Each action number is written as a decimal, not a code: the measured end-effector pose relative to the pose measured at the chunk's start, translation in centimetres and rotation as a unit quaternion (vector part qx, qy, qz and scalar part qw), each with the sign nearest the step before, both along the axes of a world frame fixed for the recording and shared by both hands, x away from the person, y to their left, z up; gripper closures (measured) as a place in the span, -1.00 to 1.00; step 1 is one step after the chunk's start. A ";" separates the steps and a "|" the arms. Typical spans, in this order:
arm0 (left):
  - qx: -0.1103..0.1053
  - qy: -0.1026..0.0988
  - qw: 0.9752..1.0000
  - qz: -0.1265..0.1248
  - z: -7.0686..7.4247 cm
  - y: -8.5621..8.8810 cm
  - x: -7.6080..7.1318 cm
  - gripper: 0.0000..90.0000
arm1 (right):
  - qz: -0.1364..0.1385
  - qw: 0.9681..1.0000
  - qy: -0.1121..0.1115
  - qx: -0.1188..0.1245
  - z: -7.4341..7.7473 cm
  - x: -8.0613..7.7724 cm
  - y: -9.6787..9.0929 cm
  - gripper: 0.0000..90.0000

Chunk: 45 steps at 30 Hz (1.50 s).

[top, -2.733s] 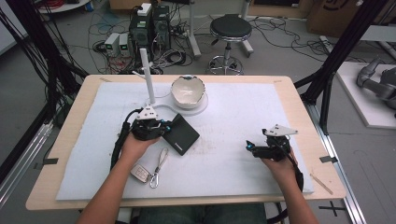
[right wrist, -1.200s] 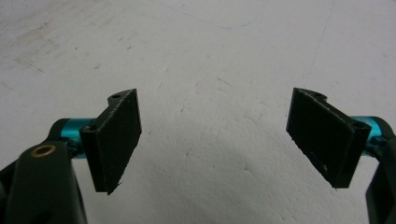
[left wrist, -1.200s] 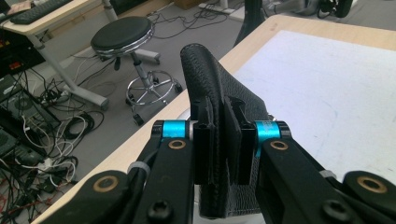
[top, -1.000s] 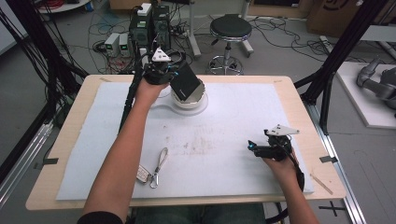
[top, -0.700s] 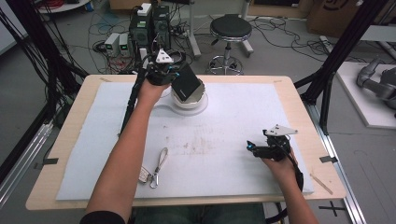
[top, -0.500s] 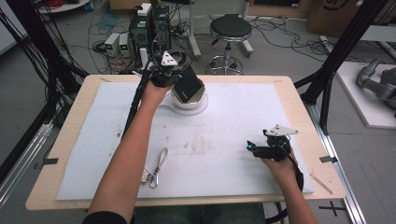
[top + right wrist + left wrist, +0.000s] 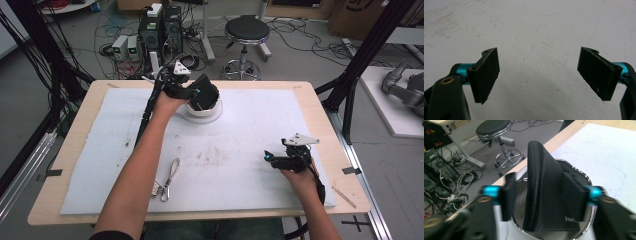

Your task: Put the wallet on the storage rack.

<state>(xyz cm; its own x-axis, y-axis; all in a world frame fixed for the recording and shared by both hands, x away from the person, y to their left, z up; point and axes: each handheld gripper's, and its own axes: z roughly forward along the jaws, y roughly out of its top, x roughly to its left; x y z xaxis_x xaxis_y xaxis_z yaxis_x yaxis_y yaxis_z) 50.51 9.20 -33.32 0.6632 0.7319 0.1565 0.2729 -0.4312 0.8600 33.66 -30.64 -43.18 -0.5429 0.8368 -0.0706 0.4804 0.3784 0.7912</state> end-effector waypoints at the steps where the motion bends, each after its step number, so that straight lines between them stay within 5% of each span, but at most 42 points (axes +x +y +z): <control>1: -0.002 0.000 1.000 0.003 0.2 0.1 -0.2 -0.21 | 0.000 1.000 0.000 0.000 0.0 0.0 0.0 -0.60; 10: -0.009 -0.012 1.000 0.004 2.3 2.2 -3.2 -0.34 | 0.004 1.000 -0.007 0.005 0.4 -0.1 0.3 -0.60; 20: -0.028 -0.013 1.000 0.000 2.5 3.8 -6.9 -0.42 | 0.011 1.000 -0.007 0.007 0.5 0.2 0.8 -0.60; 28: -0.052 -0.009 0.999 -0.001 0.2 6.4 -11.3 -0.44 | 0.007 1.000 -0.007 0.014 0.5 0.6 0.5 -0.60; 35: -0.096 -0.004 0.995 0.011 -2.5 9.3 -14.3 -0.45 | 0.003 1.000 -0.007 0.014 0.5 0.6 0.5 -0.60; 41: -0.119 0.013 0.992 0.027 -4.1 10.6 -14.9 -0.47 | -0.003 1.000 -0.004 0.014 0.3 1.1 0.4 -0.60; 45: -0.116 0.016 0.993 0.017 -4.7 10.9 -15.0 -0.48 | -0.009 1.000 -0.007 0.016 0.5 1.2 0.5 -0.60</control>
